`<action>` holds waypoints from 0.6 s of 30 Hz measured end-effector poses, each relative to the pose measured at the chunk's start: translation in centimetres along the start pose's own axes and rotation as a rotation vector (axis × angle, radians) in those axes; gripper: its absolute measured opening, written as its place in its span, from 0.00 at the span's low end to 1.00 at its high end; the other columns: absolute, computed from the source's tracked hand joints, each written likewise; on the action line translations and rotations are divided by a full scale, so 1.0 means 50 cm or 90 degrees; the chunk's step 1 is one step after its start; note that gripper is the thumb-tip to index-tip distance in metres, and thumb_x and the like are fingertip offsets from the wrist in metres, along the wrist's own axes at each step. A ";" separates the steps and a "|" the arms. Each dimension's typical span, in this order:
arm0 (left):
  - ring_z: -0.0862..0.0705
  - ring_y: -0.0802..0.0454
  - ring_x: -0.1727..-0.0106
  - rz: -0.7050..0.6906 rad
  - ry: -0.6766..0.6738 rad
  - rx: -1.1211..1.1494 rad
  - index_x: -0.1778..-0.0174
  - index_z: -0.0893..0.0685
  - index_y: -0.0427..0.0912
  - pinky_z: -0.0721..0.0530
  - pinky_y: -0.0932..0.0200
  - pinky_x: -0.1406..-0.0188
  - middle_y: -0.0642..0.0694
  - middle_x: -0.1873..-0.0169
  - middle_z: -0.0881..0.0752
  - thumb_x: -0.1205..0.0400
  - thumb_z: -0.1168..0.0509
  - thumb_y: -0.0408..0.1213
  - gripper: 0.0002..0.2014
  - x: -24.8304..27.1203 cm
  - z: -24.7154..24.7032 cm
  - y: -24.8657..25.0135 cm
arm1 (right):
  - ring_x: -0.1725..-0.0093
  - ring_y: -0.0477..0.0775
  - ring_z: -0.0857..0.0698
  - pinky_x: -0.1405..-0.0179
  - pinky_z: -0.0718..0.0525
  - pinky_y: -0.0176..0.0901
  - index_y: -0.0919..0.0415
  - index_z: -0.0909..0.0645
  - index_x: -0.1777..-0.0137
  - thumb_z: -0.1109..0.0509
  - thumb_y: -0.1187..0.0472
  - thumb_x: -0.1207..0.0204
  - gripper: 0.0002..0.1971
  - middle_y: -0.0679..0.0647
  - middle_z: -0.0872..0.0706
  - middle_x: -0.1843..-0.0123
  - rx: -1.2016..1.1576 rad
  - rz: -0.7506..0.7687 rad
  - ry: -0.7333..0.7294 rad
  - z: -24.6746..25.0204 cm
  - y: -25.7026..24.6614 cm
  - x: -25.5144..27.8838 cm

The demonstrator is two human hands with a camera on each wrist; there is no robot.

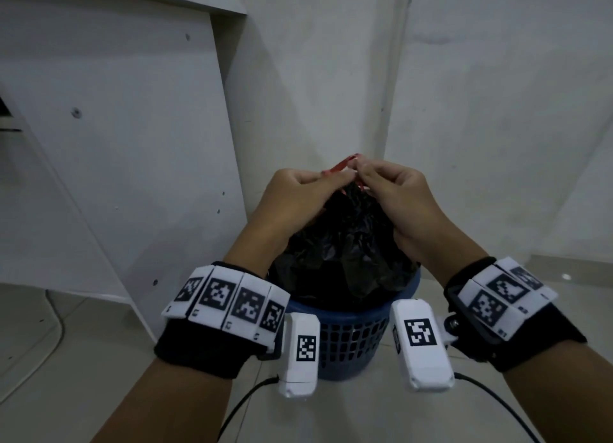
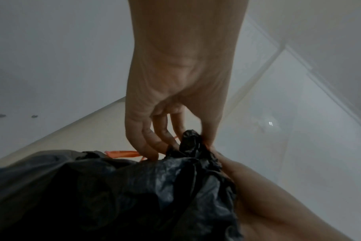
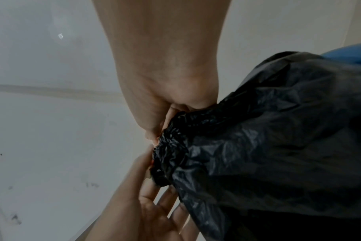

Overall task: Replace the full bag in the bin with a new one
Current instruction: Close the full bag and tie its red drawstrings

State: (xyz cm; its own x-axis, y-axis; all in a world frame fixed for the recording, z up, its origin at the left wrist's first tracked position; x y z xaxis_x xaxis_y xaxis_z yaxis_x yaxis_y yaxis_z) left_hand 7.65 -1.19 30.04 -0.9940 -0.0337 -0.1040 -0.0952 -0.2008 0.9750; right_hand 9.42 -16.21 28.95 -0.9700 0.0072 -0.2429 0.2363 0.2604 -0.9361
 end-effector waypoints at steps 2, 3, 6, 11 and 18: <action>0.07 0.50 0.55 -0.044 0.044 -0.013 0.56 0.05 0.46 0.10 0.54 0.52 0.50 0.62 0.06 0.23 0.24 0.52 0.13 -0.002 -0.001 -0.002 | 0.58 0.50 0.10 0.55 0.11 0.41 0.63 0.10 0.50 0.30 0.60 0.17 0.09 0.54 0.07 0.53 0.028 0.000 0.011 0.001 0.000 -0.002; 0.08 0.50 0.56 -0.050 0.076 0.002 0.55 0.05 0.46 0.09 0.56 0.54 0.50 0.62 0.06 0.21 0.26 0.49 0.11 -0.006 0.002 -0.004 | 0.62 0.49 0.11 0.58 0.12 0.40 0.62 0.10 0.50 0.30 0.59 0.17 0.09 0.53 0.09 0.55 0.034 -0.007 0.018 0.002 0.000 -0.003; 0.07 0.50 0.53 -0.057 0.113 0.055 0.52 0.06 0.45 0.09 0.54 0.53 0.49 0.59 0.06 0.17 0.29 0.47 0.10 -0.018 0.013 -0.009 | 0.65 0.51 0.12 0.61 0.13 0.40 0.62 0.11 0.51 0.33 0.60 0.15 0.10 0.52 0.13 0.61 0.022 -0.033 0.032 0.006 0.004 -0.005; 0.07 0.51 0.50 -0.082 0.065 0.123 0.46 0.07 0.44 0.10 0.51 0.45 0.48 0.54 0.06 0.14 0.33 0.44 0.11 -0.010 0.010 -0.001 | 0.61 0.51 0.10 0.57 0.12 0.44 0.62 0.13 0.48 0.34 0.60 0.14 0.09 0.52 0.07 0.59 0.021 -0.005 0.038 0.011 0.000 -0.008; 0.09 0.57 0.54 -0.121 0.130 0.155 0.50 0.07 0.49 0.09 0.58 0.52 0.53 0.58 0.06 0.17 0.28 0.44 0.06 0.001 0.028 0.015 | 0.58 0.53 0.09 0.52 0.08 0.56 0.65 0.13 0.43 0.28 0.58 0.18 0.11 0.59 0.08 0.54 0.078 0.038 0.148 0.032 -0.019 -0.016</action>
State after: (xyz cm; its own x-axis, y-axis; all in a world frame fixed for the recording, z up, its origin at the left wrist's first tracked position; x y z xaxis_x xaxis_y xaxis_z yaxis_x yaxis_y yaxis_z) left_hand 7.44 0.04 31.02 -0.9283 -0.2184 -0.3010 -0.3116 0.0150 0.9501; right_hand 10.07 -18.02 29.60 -0.9378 0.2444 -0.2466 0.2844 0.1338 -0.9493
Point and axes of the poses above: each hand's wrist, its own x-axis away from the middle knuckle, its own z-axis out of the back of the hand, y = z × x, the point moved 4 cm from there along -x, towards the middle knuckle
